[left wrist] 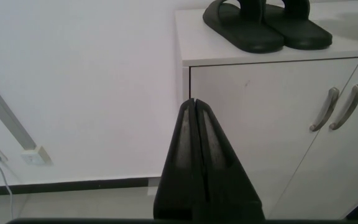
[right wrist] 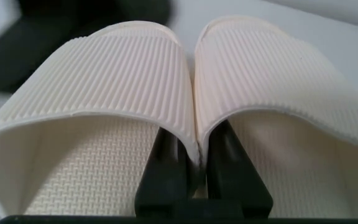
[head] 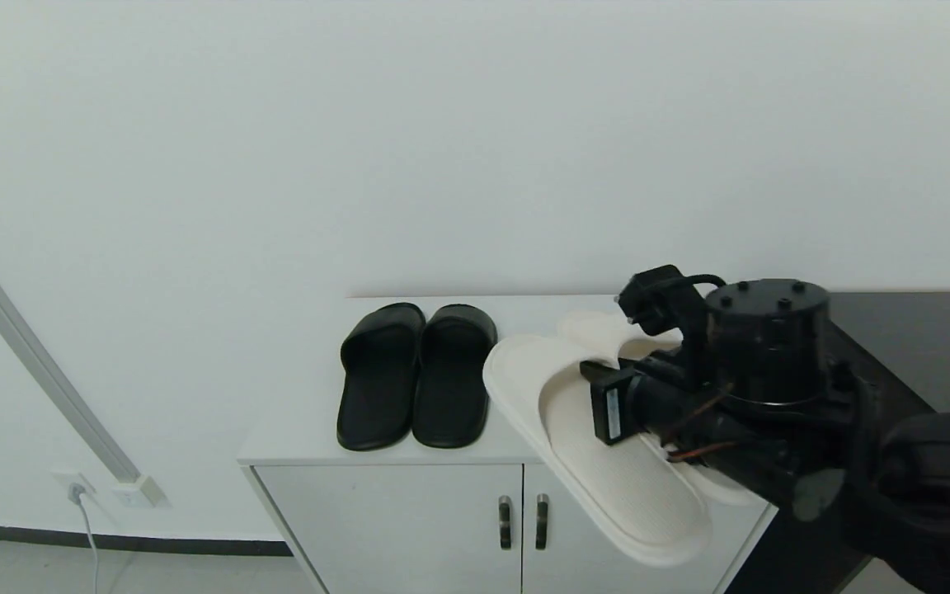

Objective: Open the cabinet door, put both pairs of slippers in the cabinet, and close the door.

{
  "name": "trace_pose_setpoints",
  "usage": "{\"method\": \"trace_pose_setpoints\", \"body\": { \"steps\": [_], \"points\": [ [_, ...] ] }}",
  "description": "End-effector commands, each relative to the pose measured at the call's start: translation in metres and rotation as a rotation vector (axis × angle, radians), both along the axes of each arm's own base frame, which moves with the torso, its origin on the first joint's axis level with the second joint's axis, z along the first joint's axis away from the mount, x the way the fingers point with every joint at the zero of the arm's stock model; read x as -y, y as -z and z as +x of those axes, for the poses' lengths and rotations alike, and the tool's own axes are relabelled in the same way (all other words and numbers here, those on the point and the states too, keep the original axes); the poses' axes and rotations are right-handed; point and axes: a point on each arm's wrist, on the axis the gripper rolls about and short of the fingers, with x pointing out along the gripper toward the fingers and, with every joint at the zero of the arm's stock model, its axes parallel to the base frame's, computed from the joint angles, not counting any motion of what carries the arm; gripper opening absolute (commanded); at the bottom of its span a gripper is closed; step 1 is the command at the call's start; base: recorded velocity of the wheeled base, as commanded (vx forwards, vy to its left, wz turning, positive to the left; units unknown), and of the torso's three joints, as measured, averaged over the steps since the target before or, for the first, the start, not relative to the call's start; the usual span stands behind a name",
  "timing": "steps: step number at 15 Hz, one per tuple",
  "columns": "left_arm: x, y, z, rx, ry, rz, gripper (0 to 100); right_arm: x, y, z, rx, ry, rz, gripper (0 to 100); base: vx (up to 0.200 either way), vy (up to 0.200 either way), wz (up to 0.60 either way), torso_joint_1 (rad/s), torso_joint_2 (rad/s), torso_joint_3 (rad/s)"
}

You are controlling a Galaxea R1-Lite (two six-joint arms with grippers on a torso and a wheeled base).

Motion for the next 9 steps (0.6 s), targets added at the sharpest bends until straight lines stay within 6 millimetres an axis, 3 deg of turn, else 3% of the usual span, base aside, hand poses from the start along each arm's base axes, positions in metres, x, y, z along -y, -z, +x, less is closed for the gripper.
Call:
{"method": "trace_pose_setpoints", "body": {
  "steps": [1,9],
  "points": [
    [0.0,0.0,0.0,-0.001,0.0,0.0,0,0.028,-0.02,-0.039,0.03,-0.149,0.057,0,0.0,0.0,0.0,0.0,0.0,0.0],
    [0.0,0.0,0.0,-0.001,0.0,-0.008,0,0.028,-0.008,-0.045,-0.01,-0.176,0.023,0,0.0,0.0,0.0,0.0,0.0,0.0]
  ]
}}
